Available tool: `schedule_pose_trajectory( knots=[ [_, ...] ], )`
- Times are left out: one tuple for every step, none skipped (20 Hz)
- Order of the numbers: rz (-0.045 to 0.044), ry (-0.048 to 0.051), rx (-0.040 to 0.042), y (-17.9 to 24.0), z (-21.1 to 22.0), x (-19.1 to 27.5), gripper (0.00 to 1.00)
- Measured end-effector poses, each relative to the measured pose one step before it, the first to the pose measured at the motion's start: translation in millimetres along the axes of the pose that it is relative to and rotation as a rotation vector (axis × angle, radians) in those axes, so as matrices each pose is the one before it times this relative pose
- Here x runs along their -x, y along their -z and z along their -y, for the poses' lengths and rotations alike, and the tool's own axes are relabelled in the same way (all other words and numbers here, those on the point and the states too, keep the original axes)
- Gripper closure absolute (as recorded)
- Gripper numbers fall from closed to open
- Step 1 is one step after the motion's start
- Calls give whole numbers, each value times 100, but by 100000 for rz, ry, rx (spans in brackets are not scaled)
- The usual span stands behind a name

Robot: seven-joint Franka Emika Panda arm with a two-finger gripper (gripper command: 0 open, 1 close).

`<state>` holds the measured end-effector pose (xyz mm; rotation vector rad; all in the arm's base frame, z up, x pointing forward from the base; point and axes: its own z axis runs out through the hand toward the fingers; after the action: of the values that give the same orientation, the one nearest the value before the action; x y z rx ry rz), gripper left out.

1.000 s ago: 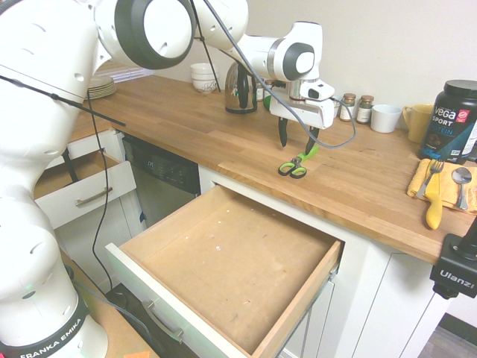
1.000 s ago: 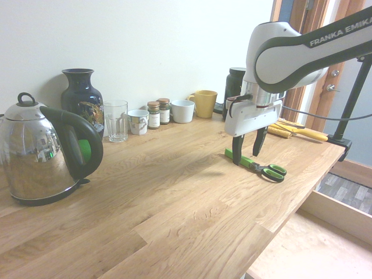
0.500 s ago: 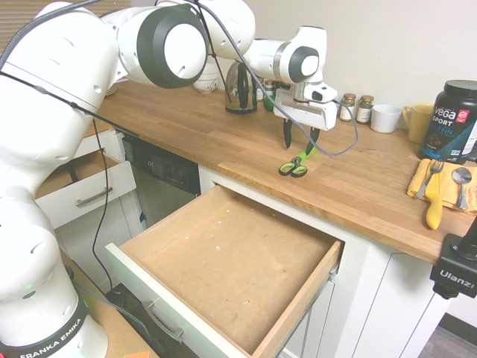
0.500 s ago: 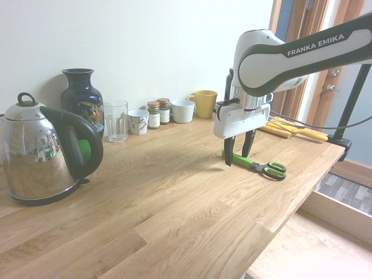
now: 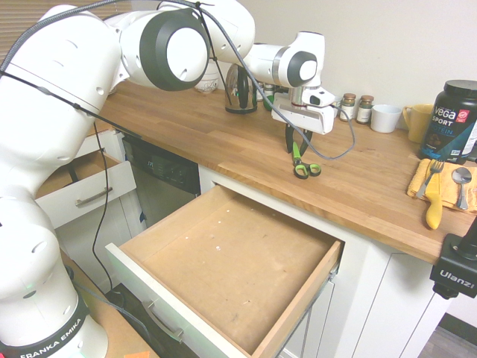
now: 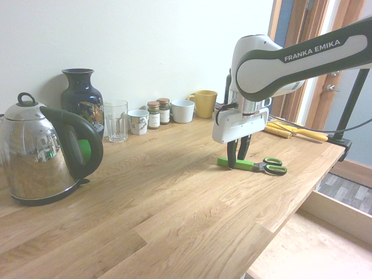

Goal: Put scissor in the drawer

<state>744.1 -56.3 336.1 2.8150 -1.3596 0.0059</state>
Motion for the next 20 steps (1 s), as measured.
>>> schedule_pose_trajectory(
  knots=[
    [-39,-63,37,0,-29,-31,100],
    [-30,-52,26,0,-23,-24,100],
    [-11,-26,10,0,-7,-8,100],
    [-2,3,-3,1,18,19,100],
    [-11,31,-12,8,45,48,100],
    [-95,108,-99,36,78,69,100],
    [-64,147,-69,41,94,95,100],
    [-45,106,-52,49,89,95,100],
    [-98,74,-105,70,85,84,100],
    [-147,21,-153,113,81,77,100],
    [-182,-72,-210,181,43,42,100],
    [-226,-108,-262,242,11,10,100],
    [-251,-97,-295,273,-2,-3,100],
    [-278,-95,-320,308,-9,-10,100],
    [-289,-79,-336,329,-10,-10,100],
    [-285,-66,-343,334,-5,-3,100],
    [-309,-29,-373,354,6,10,100],
    [-336,-1,-406,400,13,18,100],
    [-364,-3,-438,432,15,21,100],
    [-336,-16,-403,398,16,23,100]
  ],
)
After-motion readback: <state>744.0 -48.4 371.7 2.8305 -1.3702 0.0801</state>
